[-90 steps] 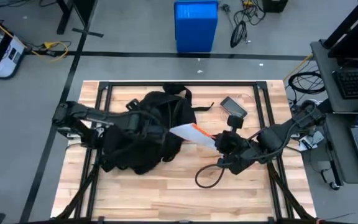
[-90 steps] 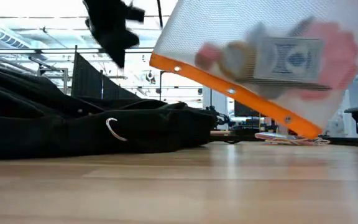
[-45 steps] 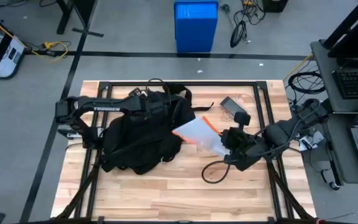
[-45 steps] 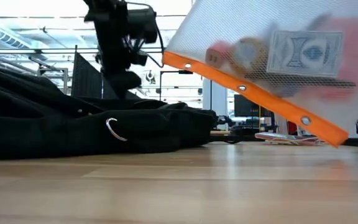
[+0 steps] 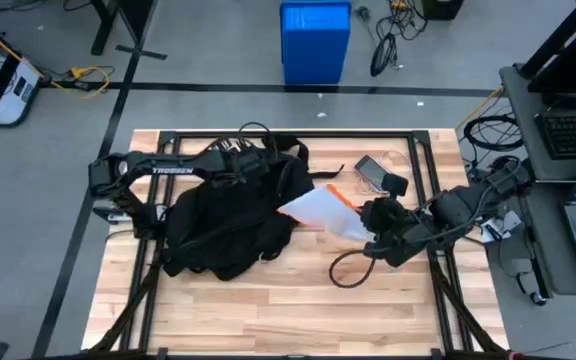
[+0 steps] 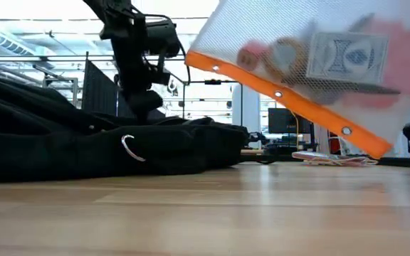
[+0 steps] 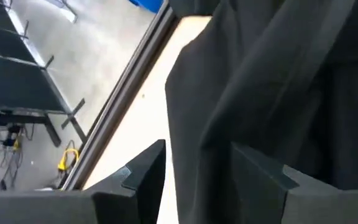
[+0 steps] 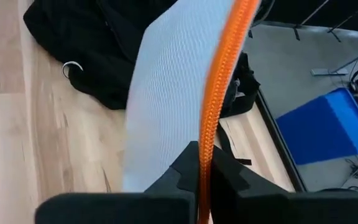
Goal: Unpack backpack
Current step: Put the orange zip bag into the black backpack
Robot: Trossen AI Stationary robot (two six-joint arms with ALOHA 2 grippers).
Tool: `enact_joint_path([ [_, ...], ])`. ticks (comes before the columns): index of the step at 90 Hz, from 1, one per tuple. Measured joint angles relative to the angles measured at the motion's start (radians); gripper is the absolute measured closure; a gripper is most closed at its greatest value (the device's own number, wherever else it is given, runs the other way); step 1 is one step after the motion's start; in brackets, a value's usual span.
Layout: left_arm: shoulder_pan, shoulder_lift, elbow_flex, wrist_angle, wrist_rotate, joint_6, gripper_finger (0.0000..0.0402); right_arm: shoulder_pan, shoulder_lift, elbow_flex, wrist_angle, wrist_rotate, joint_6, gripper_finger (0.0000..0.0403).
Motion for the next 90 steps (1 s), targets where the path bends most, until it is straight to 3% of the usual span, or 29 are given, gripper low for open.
enact_joint_path([
  [10, 0.022, 0.018, -0.011, -0.028, -0.013, 0.034, 0.027, -0.019, 0.0, 0.0, 0.035, -0.001, -0.047, 0.0403],
  [29, 0.045, 0.034, -0.011, -0.031, -0.137, 0.062, 0.039, -0.088, 0.0, 0.0, 0.229, -0.001, -0.233, 0.0403],
  [46, 0.049, 0.033, -0.005, -0.028, -0.236, 0.088, 0.04, -0.168, 0.0, 0.0, 0.402, -0.003, -0.413, 0.0403],
  [65, 0.049, 0.033, -0.001, 0.025, -0.358, 0.108, 0.0402, -0.246, 0.001, 0.0, 0.526, -0.082, -0.539, 0.0403],
  [78, 0.049, 0.033, -0.001, 0.024, -0.24, 0.113, 0.0389, -0.264, 0.001, 0.0, 0.514, -0.085, -0.545, 0.0403],
  [90, 0.027, 0.029, -0.001, 0.007, -0.205, 0.162, 0.0333, -0.263, 0.001, 0.0, 0.493, -0.095, -0.545, 0.0403],
])
